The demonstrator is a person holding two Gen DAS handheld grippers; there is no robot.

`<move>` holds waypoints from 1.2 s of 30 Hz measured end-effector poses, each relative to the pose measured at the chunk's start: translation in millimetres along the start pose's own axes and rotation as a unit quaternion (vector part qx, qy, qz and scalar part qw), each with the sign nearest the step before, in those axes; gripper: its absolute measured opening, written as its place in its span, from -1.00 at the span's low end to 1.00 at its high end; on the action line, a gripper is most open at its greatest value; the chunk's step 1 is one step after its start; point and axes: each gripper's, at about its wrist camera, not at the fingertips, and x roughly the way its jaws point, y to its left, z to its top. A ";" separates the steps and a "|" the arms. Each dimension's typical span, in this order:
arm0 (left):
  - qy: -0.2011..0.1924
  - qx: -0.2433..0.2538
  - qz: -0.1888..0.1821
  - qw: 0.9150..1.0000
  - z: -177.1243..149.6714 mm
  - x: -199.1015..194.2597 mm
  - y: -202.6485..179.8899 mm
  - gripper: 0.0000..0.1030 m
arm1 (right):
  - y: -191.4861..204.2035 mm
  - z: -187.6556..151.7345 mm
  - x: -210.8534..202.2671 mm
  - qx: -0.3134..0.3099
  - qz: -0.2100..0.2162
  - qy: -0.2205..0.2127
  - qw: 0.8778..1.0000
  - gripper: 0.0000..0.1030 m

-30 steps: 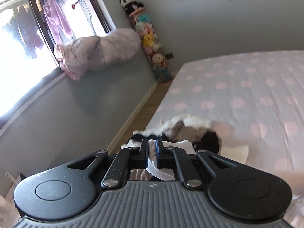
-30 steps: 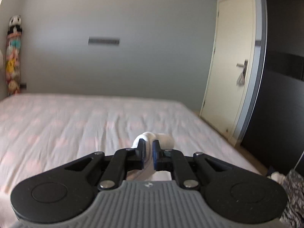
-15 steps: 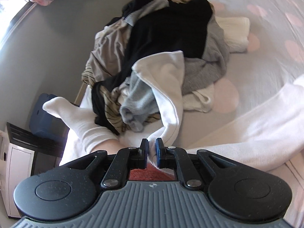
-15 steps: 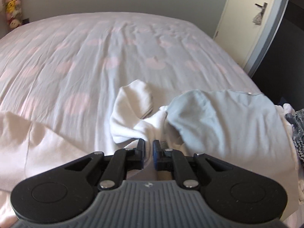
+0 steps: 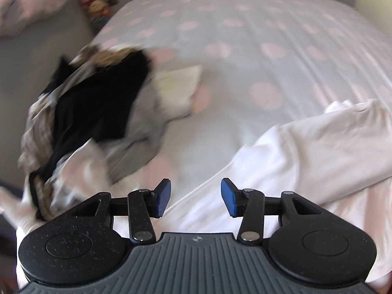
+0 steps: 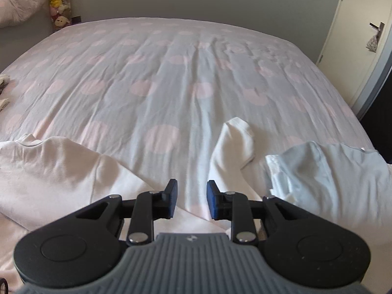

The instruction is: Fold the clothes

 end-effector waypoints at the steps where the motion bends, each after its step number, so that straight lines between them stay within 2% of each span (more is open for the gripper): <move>1: -0.007 0.011 -0.008 1.000 6.9 3.9 -8.8 -0.12 | 7.2 2.8 5.0 -0.004 0.010 0.001 1.000 -0.44; 6: -0.017 0.037 -0.045 0.998 39.3 40.0 -46.4 -0.10 | 38.1 17.1 35.4 -0.021 0.049 0.010 0.999 -0.39; 14: -0.010 0.025 -0.087 0.996 62.0 102.3 -69.2 -0.09 | 77.1 29.4 87.4 -0.050 0.087 0.023 0.995 -0.22; 17: 0.009 0.034 -0.096 0.995 60.8 120.7 -73.3 -0.06 | 85.2 31.3 104.9 -0.056 0.097 0.028 0.993 -0.17; 19: 0.025 0.045 -0.097 0.994 56.8 131.2 -76.5 -0.03 | 88.5 31.2 114.4 -0.059 0.105 0.033 0.992 -0.04; 21: 0.025 0.054 -0.097 0.993 47.1 134.0 -79.3 0.07 | 91.2 29.3 122.8 -0.062 0.109 0.038 0.991 0.16; 24: 0.018 0.065 -0.095 0.993 31.2 134.3 -83.3 0.22 | 92.9 22.4 134.3 -0.071 0.108 0.047 0.991 0.30; 29: 0.018 0.034 -0.095 0.995 24.1 140.8 -80.7 0.34 | 87.1 13.5 151.9 -0.044 0.120 0.053 0.990 0.40; 31: 0.018 0.030 -0.094 0.995 24.9 141.6 -82.5 0.33 | 89.2 13.8 153.5 -0.046 0.119 0.053 0.990 0.38; 32: 0.014 0.037 -0.091 0.995 25.7 139.6 -86.4 0.23 | 91.8 14.5 153.0 -0.050 0.122 0.052 0.990 0.28; 33: 0.011 0.045 -0.088 0.995 26.4 137.5 -90.4 0.13 | 93.3 14.8 151.2 -0.053 0.132 0.050 0.989 0.00; 34: 0.007 0.052 -0.085 0.995 27.1 135.5 -94.3 -0.09 | 94.9 14.4 149.0 -0.055 0.146 0.049 0.987 -0.18; 35: 0.004 0.062 -0.084 0.995 27.5 132.3 -99.4 -0.34 | 97.0 13.4 146.0 -0.057 0.157 0.048 0.985 -0.51; 36: 0.001 0.071 -0.085 0.994 27.8 129.0 -103.8 -0.47 | 99.5 12.4 143.2 -0.063 0.159 0.045 0.984 -0.63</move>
